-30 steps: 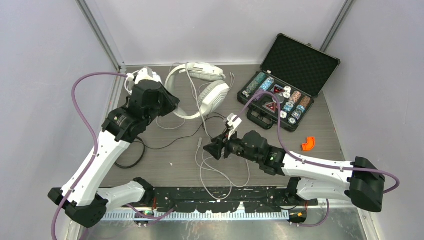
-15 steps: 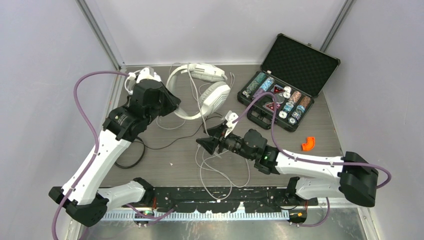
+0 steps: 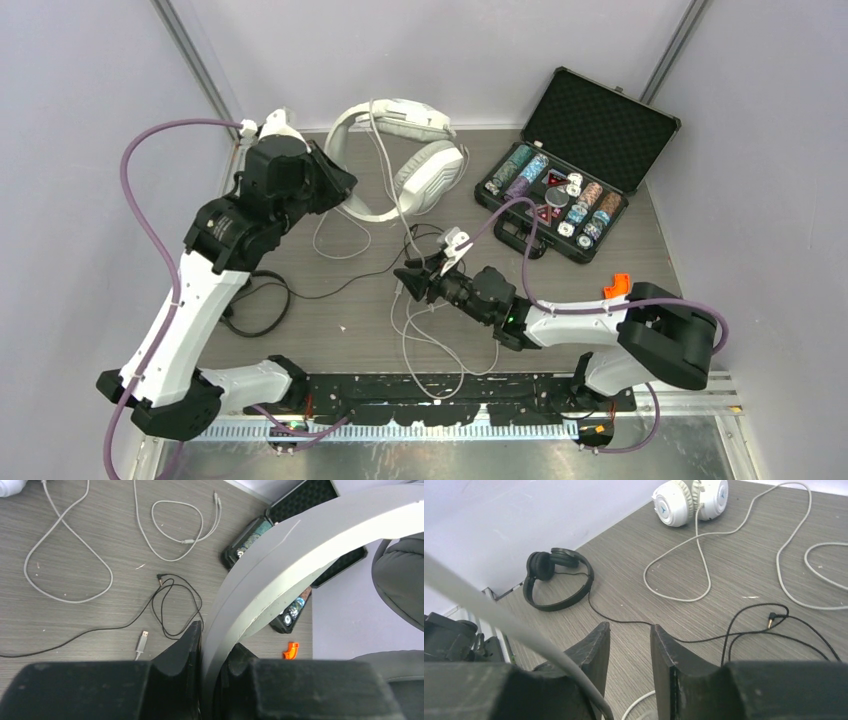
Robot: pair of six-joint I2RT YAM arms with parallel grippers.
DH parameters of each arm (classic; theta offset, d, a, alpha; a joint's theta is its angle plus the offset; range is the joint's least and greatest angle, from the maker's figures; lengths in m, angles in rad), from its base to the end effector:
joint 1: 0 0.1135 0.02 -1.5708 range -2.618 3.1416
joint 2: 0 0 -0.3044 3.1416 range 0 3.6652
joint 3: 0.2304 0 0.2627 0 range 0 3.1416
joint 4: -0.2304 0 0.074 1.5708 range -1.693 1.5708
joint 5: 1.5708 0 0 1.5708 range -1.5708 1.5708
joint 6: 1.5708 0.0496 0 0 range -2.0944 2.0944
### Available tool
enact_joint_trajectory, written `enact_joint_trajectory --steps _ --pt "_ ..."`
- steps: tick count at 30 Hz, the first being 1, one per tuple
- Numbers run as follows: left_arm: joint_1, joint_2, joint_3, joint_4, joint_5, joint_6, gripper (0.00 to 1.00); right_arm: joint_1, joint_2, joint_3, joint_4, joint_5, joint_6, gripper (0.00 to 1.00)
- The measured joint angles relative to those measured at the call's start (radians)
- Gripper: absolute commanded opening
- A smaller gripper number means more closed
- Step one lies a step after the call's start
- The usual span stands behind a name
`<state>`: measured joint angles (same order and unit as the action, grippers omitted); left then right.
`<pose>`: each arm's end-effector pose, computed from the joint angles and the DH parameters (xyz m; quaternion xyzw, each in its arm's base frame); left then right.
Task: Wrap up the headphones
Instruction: Wrap the headphones cable around the headphones.
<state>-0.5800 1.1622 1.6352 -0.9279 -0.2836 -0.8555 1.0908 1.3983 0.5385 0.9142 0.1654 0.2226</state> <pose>0.1821 -0.1027 0.5093 -0.1894 0.8216 -0.2544 0.4737 0.1471 0.2649 0.2654 -0.2338 0.6469 0.3968 0.6078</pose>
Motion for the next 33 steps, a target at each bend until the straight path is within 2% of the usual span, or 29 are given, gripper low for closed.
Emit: enact_joint_trajectory --steps 10,20,27,33 --pt "0.001 0.017 0.136 -0.063 0.027 0.011 0.0 -0.026 0.081 -0.07 0.145 0.035 0.055 0.37" --pt "0.001 0.058 0.238 -0.13 0.023 0.055 0.0 -0.053 0.109 -0.152 0.233 0.08 0.076 0.21" --pt "0.001 0.062 0.281 -0.19 0.042 0.098 0.0 -0.123 0.1 -0.216 0.242 0.103 0.114 0.01" --pt "0.005 0.053 0.241 -0.208 0.155 0.169 0.0 -0.191 0.043 -0.221 0.201 0.094 0.129 0.0"
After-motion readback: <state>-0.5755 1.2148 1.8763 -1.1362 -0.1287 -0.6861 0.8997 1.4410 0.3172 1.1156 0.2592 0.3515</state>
